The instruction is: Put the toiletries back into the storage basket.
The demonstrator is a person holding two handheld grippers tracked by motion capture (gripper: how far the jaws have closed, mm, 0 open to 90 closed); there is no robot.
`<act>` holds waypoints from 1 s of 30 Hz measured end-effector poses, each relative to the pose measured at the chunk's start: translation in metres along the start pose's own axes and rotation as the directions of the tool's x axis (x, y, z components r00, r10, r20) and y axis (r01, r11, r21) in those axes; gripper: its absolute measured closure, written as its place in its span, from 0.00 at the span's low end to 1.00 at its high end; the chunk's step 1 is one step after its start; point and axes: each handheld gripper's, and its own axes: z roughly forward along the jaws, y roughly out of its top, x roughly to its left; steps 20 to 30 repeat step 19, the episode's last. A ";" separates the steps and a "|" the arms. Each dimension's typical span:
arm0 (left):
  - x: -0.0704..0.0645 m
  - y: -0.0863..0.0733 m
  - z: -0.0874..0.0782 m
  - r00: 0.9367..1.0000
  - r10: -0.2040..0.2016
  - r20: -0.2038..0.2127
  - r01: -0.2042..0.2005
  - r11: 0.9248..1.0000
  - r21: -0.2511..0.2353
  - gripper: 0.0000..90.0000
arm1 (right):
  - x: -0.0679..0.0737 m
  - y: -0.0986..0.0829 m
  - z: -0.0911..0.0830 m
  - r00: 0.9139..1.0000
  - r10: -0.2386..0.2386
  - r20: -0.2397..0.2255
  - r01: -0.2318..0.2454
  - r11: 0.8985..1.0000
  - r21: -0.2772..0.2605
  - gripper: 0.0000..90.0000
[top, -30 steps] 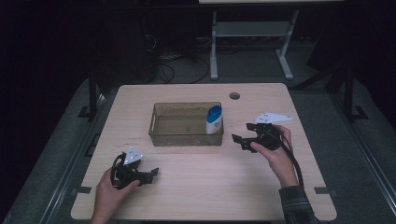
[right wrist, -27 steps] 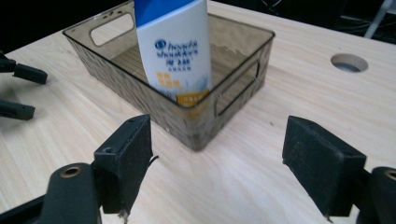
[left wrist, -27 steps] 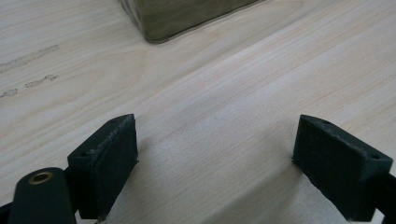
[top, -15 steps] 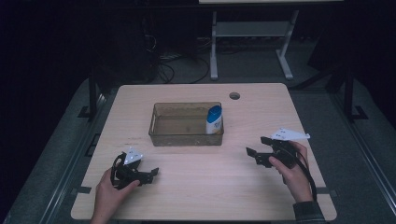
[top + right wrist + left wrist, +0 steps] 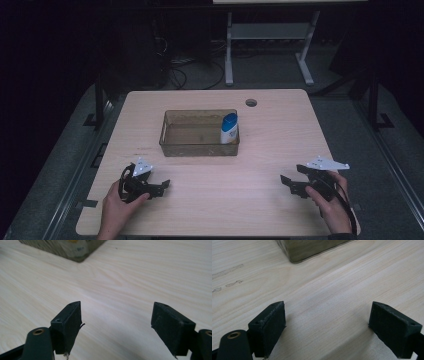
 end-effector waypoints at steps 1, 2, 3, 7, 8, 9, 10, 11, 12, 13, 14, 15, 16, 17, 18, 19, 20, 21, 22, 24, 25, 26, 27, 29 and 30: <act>0.000 0.000 0.000 1.000 0.000 0.000 0.000 1.000 0.000 0.14 | 0.000 0.000 0.000 1.000 0.000 0.000 0.000 1.000 0.000 0.27; 0.000 0.000 0.000 1.000 0.000 0.000 0.000 1.000 0.000 0.14 | -0.001 -0.003 -0.001 1.000 0.003 0.007 -0.003 1.000 0.005 0.27; 0.000 0.000 0.000 1.000 0.000 0.000 0.000 1.000 0.000 0.14 | -0.002 -0.006 -0.002 1.000 0.000 0.013 0.000 1.000 0.011 0.27; 0.000 0.000 0.000 1.000 0.000 0.000 0.000 1.000 0.000 0.14 | -0.004 -0.016 -0.004 0.999 -0.005 0.043 0.003 0.999 0.041 0.27; 0.000 0.000 0.000 1.000 0.000 0.000 0.000 1.000 0.000 0.14 | -0.004 -0.017 -0.004 0.999 -0.008 0.048 0.006 0.999 0.048 0.27; 0.000 0.000 0.000 1.000 0.000 0.000 0.000 1.000 0.000 0.14 | -0.005 -0.019 -0.004 0.999 -0.012 0.053 0.009 0.998 0.057 0.27; 0.000 0.000 0.000 1.000 0.000 0.000 0.000 1.000 0.001 0.14 | -0.005 -0.020 -0.003 0.998 -0.016 0.056 0.012 0.998 0.062 0.27; 0.000 0.000 0.000 1.000 0.000 0.000 0.000 1.000 0.001 0.14 | -0.005 -0.020 -0.003 0.998 -0.016 0.056 0.012 0.998 0.062 0.27; 0.000 0.000 0.000 1.000 0.000 0.000 0.000 1.000 0.000 0.14 | -0.006 -0.023 -0.002 0.998 -0.022 0.066 0.017 0.997 0.078 0.27; 0.000 0.000 0.000 1.000 0.000 0.000 0.000 1.000 0.000 0.14 | -0.006 -0.024 -0.001 0.997 -0.023 0.069 0.017 0.996 0.088 0.27; 0.000 0.000 0.000 1.000 0.000 0.000 0.000 1.000 0.000 0.14 | -0.006 -0.024 -0.001 0.997 -0.023 0.067 0.017 0.996 0.092 0.27; 0.000 0.000 0.000 1.000 0.000 0.000 0.000 1.000 0.000 0.14 | -0.006 -0.025 0.000 0.998 -0.021 0.067 0.014 0.995 0.094 0.27; 0.000 0.000 0.000 1.000 0.000 0.000 0.000 1.000 0.000 0.14 | -0.006 -0.025 0.001 0.998 -0.020 0.063 0.014 0.995 0.094 0.26; 0.000 0.000 0.000 1.000 0.000 0.000 0.000 1.000 0.000 0.14 | -0.006 -0.025 0.001 0.998 -0.020 0.063 0.014 0.995 0.094 0.26; 0.000 0.000 0.000 1.000 0.000 0.000 0.000 1.000 0.000 0.14 | -0.006 -0.026 0.002 0.998 -0.017 0.063 0.011 0.995 0.103 0.26; 0.000 0.000 0.000 1.000 0.000 0.000 0.000 1.000 0.000 0.14 | -0.007 -0.027 0.003 0.998 -0.018 0.063 0.012 0.994 0.107 0.26; 0.000 0.000 0.000 1.000 0.000 0.000 0.000 1.000 0.000 0.14 | -0.007 -0.027 0.003 0.998 -0.018 0.063 0.012 0.994 0.107 0.26; 0.000 0.000 0.000 1.000 0.000 0.000 0.000 1.000 0.000 0.14 | -0.007 -0.027 0.003 0.998 -0.018 0.063 0.012 0.994 0.107 0.26; 0.000 0.000 0.000 1.000 0.000 0.000 0.000 1.000 0.000 0.14 | -0.007 -0.027 0.003 0.998 -0.018 0.063 0.012 0.994 0.107 0.26; 0.000 0.000 0.000 1.000 0.000 0.000 0.000 1.000 0.000 0.14 | -0.007 -0.027 0.003 0.998 -0.018 0.063 0.012 0.994 0.107 0.26; 0.000 0.000 0.000 1.000 0.000 0.000 0.000 1.000 0.000 0.14 | -0.007 -0.027 0.003 0.998 -0.018 0.063 0.012 0.994 0.107 0.26; 0.000 0.000 0.000 1.000 0.000 0.000 0.000 1.000 0.000 0.14 | -0.007 -0.027 0.003 0.998 -0.018 0.063 0.012 0.994 0.107 0.26; 0.000 0.000 0.000 1.000 0.000 0.000 0.000 1.000 0.000 0.14 | -0.007 -0.027 0.003 0.998 -0.018 0.063 0.012 0.994 0.107 0.26; 0.000 0.000 0.000 1.000 0.000 0.000 0.000 1.000 0.000 0.14 | -0.007 -0.027 0.003 0.998 -0.018 0.063 0.012 0.994 0.107 0.26; 0.000 0.000 0.000 1.000 0.000 0.000 0.000 1.000 0.000 0.14 | -0.007 -0.027 0.003 0.998 -0.018 0.063 0.012 0.994 0.107 0.26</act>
